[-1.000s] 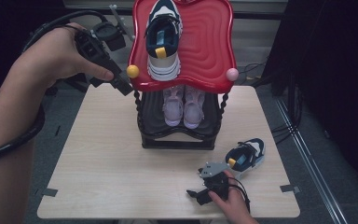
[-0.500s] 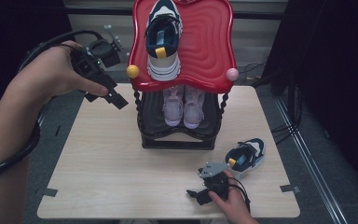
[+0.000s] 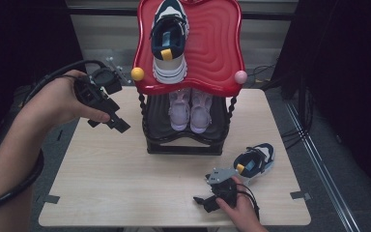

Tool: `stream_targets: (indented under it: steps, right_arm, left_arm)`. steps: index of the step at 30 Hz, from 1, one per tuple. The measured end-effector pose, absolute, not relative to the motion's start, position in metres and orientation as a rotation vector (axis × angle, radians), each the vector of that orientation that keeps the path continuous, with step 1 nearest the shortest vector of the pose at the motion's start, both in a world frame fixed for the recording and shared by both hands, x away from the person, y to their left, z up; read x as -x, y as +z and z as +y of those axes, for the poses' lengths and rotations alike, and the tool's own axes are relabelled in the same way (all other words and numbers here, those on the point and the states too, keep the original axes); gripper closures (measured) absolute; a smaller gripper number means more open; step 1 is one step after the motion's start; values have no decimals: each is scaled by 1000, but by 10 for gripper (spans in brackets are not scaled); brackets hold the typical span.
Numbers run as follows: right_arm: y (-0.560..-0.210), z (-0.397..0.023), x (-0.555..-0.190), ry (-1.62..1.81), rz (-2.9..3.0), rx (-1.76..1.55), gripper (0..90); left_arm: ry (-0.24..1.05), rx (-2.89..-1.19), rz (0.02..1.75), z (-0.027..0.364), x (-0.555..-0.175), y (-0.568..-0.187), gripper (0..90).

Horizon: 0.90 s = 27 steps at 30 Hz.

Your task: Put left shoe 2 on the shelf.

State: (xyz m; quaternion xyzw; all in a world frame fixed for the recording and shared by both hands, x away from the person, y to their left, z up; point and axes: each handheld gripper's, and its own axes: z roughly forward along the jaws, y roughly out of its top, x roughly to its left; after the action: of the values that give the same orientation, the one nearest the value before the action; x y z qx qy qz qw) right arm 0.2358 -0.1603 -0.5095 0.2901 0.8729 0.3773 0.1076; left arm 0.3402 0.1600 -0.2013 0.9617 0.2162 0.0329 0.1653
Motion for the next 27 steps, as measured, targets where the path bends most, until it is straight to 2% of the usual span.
stream_targets:
  steps: [27]
  right_arm:
    - [-510, -160, -236, 1110, 2567, -846, 113]
  left_arm:
    - [-39, -2709, 617, 165, -329, -300, 286]
